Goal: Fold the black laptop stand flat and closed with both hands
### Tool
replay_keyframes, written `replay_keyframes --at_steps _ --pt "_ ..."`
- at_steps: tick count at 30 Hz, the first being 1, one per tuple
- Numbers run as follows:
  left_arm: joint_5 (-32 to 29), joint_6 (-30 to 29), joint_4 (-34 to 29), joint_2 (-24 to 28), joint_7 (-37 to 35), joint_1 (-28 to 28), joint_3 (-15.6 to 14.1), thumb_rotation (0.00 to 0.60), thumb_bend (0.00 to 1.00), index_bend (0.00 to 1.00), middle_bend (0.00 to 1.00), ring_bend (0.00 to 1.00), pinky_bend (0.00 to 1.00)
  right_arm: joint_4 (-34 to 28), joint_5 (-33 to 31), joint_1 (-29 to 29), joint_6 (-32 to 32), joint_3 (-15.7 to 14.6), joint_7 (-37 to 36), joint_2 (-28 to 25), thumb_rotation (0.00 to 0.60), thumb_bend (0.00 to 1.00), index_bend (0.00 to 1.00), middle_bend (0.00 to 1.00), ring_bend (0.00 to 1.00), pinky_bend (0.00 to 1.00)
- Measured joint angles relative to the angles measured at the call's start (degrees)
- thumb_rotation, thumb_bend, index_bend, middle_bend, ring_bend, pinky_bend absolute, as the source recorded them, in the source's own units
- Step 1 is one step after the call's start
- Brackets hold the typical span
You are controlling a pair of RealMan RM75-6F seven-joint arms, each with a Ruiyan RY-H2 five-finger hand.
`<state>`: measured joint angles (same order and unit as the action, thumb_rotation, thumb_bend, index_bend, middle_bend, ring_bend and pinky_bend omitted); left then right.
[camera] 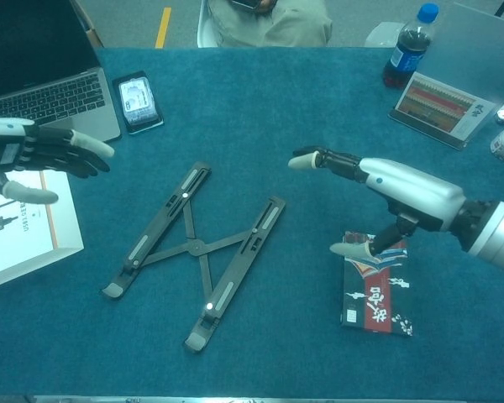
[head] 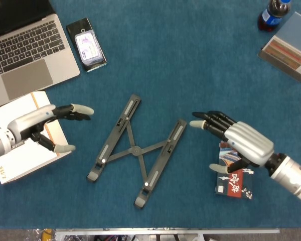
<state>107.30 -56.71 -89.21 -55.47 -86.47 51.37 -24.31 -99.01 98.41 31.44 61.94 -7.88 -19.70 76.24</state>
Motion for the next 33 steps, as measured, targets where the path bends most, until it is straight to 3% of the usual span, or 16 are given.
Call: replay_keyframes --at_steps 3,7,13,33 --pt "-2.2 2.2 -1.3 -0.5 10.4 -0.8 1.2 0.593 0.25 0.17 0.19 0.15 0.11 1.1 0.5 -0.3 0.2 0.0 4.5 0.3 0.6 0.11 0.1 0.01 0.0 0.0" --pt "-6.0 5.7 -4.1 -0.9 23.7 -1.9 3.1 0.537 0.25 0.17 0.19 0.15 0.15 2.8 1.0 -0.6 0.2 0.2 8.6 1.1 0.6 0.06 0.1 0.01 0.0 0.0" --pt "-12.8 8.5 -8.9 -0.5 32.4 -4.1 6.5 0.515 0.25 0.17 0.19 0.15 0.16 5.1 0.6 0.6 -1.7 1.6 12.2 2.6 0.6 0.05 0.1 0.01 0.0 0.0" --pt "-14.6 10.4 -12.4 3.2 29.5 -7.1 9.5 0.484 0.25 0.16 0.19 0.15 0.16 14.4 -4.7 2.9 -5.4 6.2 19.3 14.3 0.6 0.05 0.1 0.01 0.0 0.0"
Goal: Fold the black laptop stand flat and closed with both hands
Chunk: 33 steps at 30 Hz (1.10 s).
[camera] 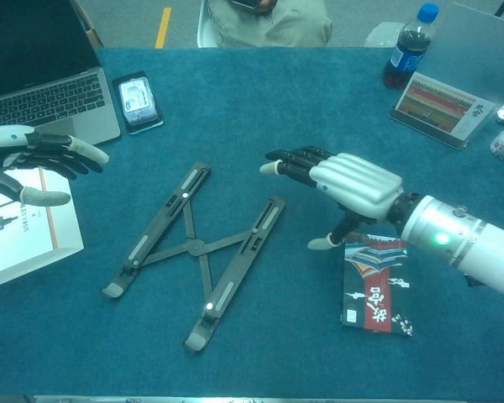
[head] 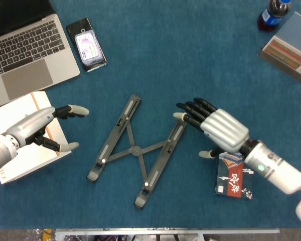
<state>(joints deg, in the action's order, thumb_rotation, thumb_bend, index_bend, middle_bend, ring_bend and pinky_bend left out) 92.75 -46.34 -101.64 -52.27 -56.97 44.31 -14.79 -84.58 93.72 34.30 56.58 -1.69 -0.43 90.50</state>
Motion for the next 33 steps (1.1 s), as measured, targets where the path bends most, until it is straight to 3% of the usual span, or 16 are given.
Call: replay_keyframes --at_steps 17,33 --pt "0.6 0.5 -0.2 1.9 -1.9 -1.5 1.3 0.465 0.25 0.13 0.19 0.15 0.16 11.4 -2.8 3.8 -3.6 2.6 1.8 7.6 0.6 0.05 0.1 0.01 0.0 0.0" --pt "1.1 -3.0 -0.3 1.8 4.3 -4.6 3.1 0.466 0.25 0.13 0.19 0.15 0.16 22.2 -3.6 6.6 -2.4 5.0 0.3 15.2 0.6 0.05 0.1 0.01 0.0 0.0"
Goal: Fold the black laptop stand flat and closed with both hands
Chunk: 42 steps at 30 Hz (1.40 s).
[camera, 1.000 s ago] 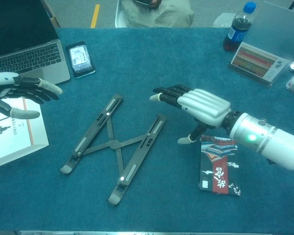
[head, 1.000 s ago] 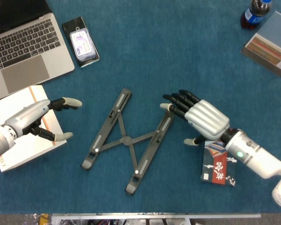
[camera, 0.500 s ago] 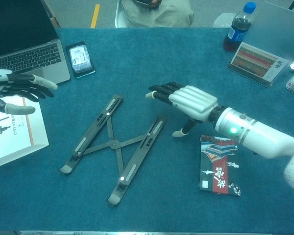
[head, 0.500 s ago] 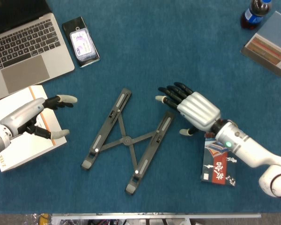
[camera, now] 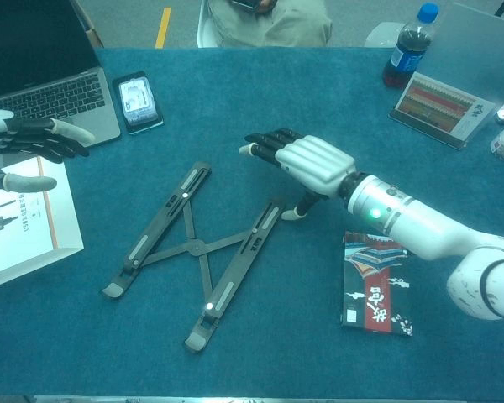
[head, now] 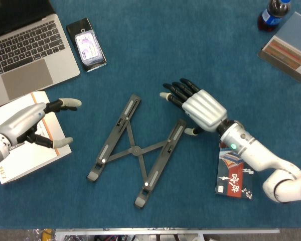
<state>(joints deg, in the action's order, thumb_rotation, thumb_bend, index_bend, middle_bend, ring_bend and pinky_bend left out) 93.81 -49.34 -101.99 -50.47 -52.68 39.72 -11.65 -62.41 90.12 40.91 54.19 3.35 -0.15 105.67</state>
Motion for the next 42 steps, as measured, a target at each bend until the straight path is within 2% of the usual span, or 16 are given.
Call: replay_keyframes --at_steps 14,19,23,26,27,29,30,38,42 --pt "0.5 0.6 -0.7 0.6 0.2 -0.9 0.3 0.463 0.25 0.13 0.19 0.15 0.16 9.3 -1.5 4.0 -0.6 3.0 -2.2 6.6 0.6 0.05 0.1 0.01 0.0 0.0" --pt "0.3 1.2 -0.2 0.6 -0.4 -1.0 0.5 0.456 0.25 0.13 0.19 0.15 0.16 13.1 -2.7 6.3 -1.2 5.2 -3.8 9.4 0.6 0.05 0.1 0.01 0.0 0.0" --pt "0.2 1.6 0.4 0.6 -0.1 -1.0 0.6 0.469 0.25 0.14 0.19 0.15 0.16 13.4 -3.1 7.2 -0.5 6.2 -5.5 9.6 0.6 0.05 0.1 0.01 0.0 0.0" --pt "0.4 1.7 1.0 0.7 2.0 -1.1 0.7 0.47 0.25 0.2 0.19 0.15 0.16 10.9 -3.3 6.9 0.3 6.6 -6.9 7.9 0.6 0.05 0.1 0.01 0.0 0.0" --pt "0.4 1.8 1.3 0.7 3.0 -1.1 0.7 0.494 0.25 0.21 0.19 0.15 0.16 9.3 -3.4 6.7 0.7 6.8 -7.4 6.7 0.6 0.05 0.1 0.01 0.0 0.0" --pt "0.5 1.8 1.8 0.6 5.8 -1.1 0.8 0.577 0.25 0.21 0.2 0.15 0.16 6.3 -3.5 6.3 1.3 7.0 -7.9 4.6 0.6 0.05 0.1 0.01 0.0 0.0" --pt "0.5 1.9 2.1 0.5 7.1 -1.2 0.9 0.597 0.25 0.21 0.2 0.15 0.16 3.9 -3.6 5.9 1.8 7.1 -8.0 3.0 0.6 0.05 0.1 0.01 0.0 0.0" --pt "2.9 2.6 5.1 -1.8 20.0 -1.0 1.1 0.6 0.25 0.18 0.19 0.15 0.16 -13.3 -5.8 2.8 4.0 8.1 -5.3 -10.3 0.6 0.05 0.1 0.01 0.0 0.0" --pt "4.9 2.5 6.9 -3.8 25.7 -1.0 1.1 0.6 0.25 0.09 0.16 0.12 0.16 -20.8 -8.0 1.1 4.5 8.5 -2.4 -16.3 0.6 0.05 0.09 0.01 0.0 0.0"
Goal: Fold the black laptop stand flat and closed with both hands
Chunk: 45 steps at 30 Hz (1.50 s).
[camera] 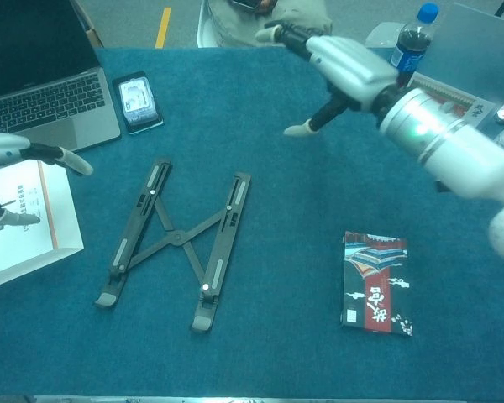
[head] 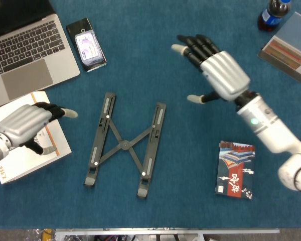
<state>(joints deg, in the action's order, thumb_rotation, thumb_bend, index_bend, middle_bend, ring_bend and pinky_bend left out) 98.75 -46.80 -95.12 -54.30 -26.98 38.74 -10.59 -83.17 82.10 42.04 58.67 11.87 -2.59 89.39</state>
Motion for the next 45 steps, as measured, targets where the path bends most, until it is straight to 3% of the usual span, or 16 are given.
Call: replay_keyframes --at_steps 4,8,30,45 --pt "1.8 -1.0 1.7 -3.1 5.6 -0.2 0.2 0.6 0.25 0.01 0.06 0.06 0.16 -4.7 -1.7 -1.2 0.6 0.5 1.6 -3.5 0.6 0.05 0.09 0.01 0.0 0.0" --pt "2.4 -1.0 2.6 -5.5 9.8 -0.2 0.3 0.6 0.25 0.0 0.0 0.0 0.14 -6.8 -2.4 -2.1 1.2 0.7 2.1 -5.8 0.6 0.05 0.09 0.01 0.0 0.0" --pt "-2.0 -2.6 5.6 -18.2 29.3 -3.3 2.3 0.6 0.25 0.0 0.0 0.0 0.0 -8.6 -1.0 -5.5 2.8 -2.6 -2.4 -10.4 0.6 0.04 0.08 0.01 0.0 0.0" --pt "-3.8 -5.0 9.7 -22.2 34.0 -5.0 2.7 0.6 0.25 0.0 0.0 0.0 0.0 -8.4 0.4 -6.1 3.1 -3.5 -5.4 -11.1 0.6 0.03 0.08 0.01 0.0 0.0"
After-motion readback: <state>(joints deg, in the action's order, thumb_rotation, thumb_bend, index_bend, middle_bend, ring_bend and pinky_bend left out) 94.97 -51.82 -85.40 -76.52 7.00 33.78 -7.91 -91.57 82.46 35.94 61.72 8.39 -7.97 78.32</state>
